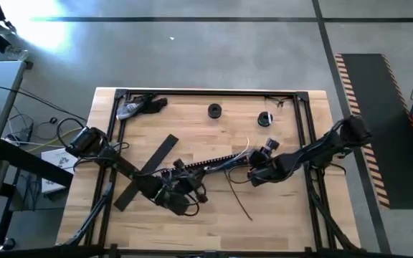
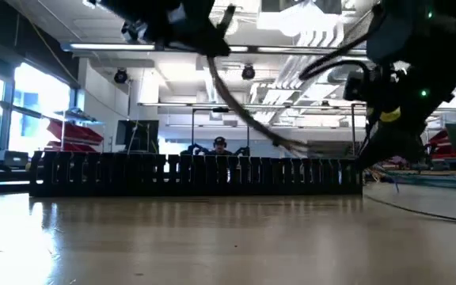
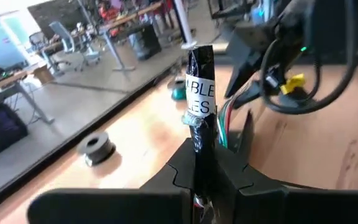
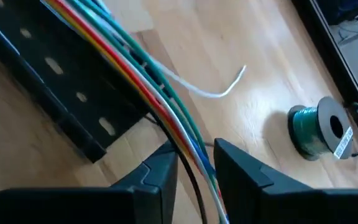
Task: Ziptie cables
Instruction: Put the zip-tied cables into the black cable duct
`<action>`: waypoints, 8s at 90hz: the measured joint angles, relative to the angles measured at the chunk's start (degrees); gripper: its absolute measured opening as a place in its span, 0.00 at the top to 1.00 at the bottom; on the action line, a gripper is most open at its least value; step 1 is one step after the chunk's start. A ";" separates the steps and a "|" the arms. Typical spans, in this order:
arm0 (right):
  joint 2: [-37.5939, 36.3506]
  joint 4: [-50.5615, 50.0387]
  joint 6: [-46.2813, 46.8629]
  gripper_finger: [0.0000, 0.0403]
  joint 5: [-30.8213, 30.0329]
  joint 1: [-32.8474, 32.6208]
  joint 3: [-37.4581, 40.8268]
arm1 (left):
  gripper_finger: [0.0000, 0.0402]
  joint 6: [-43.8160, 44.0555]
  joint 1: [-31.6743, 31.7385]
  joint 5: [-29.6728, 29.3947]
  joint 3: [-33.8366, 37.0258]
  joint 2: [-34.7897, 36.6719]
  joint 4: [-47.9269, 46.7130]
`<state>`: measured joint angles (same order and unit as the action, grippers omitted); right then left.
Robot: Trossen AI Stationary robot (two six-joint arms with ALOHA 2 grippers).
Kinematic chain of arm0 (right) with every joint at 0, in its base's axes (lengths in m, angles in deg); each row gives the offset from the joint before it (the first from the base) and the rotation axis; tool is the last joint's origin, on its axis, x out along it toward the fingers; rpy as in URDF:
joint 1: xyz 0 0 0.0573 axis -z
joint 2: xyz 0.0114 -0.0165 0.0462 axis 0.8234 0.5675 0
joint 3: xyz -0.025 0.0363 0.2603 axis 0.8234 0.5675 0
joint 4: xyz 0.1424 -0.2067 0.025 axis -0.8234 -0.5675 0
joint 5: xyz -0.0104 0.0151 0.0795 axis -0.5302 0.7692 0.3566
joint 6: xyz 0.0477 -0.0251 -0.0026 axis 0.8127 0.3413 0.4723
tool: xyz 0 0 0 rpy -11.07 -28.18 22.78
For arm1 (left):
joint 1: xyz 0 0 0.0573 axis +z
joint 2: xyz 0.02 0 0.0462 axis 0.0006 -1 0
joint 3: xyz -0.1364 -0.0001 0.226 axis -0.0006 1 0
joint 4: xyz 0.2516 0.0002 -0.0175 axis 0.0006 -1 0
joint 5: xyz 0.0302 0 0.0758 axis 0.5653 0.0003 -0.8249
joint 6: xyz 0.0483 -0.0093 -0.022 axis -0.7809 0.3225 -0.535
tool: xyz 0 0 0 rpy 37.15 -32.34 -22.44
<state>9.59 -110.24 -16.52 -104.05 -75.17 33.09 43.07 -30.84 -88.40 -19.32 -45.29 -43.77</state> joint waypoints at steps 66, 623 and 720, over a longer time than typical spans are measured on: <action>0.69 -16.41 11.82 0.78 -0.33 -6.00 -0.08 | 0.99 2.53 -4.56 0.82 -2.63 0.02 -6.71; -7.80 -12.96 10.03 0.51 7.11 -7.41 -3.04 | 0.82 62.21 -10.32 28.77 4.17 9.68 -71.63; 8.19 44.50 -39.51 0.51 33.56 9.45 -5.40 | 0.67 66.90 -21.06 25.03 -9.37 9.73 -66.36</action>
<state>17.78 -65.74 -56.03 -70.49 -65.72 27.68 109.97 -51.90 -63.37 -28.70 -35.57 -110.13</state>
